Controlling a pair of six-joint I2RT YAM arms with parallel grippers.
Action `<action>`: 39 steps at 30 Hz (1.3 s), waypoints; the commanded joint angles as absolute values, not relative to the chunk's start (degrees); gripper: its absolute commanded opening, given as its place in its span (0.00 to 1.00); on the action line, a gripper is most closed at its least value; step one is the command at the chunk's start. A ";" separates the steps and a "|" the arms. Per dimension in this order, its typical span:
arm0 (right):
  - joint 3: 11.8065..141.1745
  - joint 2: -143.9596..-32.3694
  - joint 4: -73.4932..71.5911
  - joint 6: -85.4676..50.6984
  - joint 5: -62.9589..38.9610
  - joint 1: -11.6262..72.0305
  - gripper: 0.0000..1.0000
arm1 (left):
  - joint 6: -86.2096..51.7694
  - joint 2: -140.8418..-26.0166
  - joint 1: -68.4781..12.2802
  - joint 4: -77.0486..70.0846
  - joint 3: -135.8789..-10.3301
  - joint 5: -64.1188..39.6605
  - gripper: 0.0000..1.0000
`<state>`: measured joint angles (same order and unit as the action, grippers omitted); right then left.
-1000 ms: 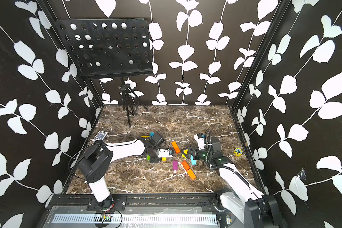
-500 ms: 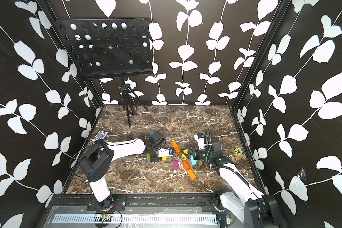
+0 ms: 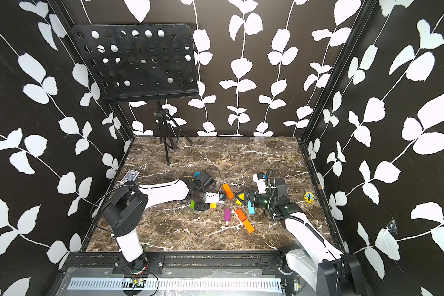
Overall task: Assemble the letter t with building blocks
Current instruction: Assemble the building block at the center of the board.
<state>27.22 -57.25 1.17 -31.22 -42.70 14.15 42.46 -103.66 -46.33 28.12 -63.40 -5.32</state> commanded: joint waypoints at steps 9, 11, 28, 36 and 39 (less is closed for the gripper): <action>26.28 -55.90 1.03 -30.06 -43.62 13.63 0.99 | 42.25 -101.87 -45.97 28.54 -63.21 -5.93 0.46; 26.69 -55.81 1.77 -29.89 -43.51 13.63 0.99 | 41.87 -99.83 -45.97 27.77 -62.77 -6.11 0.47; 31.16 -56.21 11.42 -27.21 -36.46 14.72 0.94 | 16.80 -73.38 -45.89 26.51 -56.16 -1.83 0.56; 39.27 -66.69 13.75 -26.47 -21.14 28.47 0.77 | -5.32 -60.03 -41.22 24.02 -43.65 -5.55 0.78; 43.08 -73.16 14.05 -27.11 -15.63 33.27 0.66 | -12.53 -58.68 -33.33 21.91 -39.48 -16.19 0.81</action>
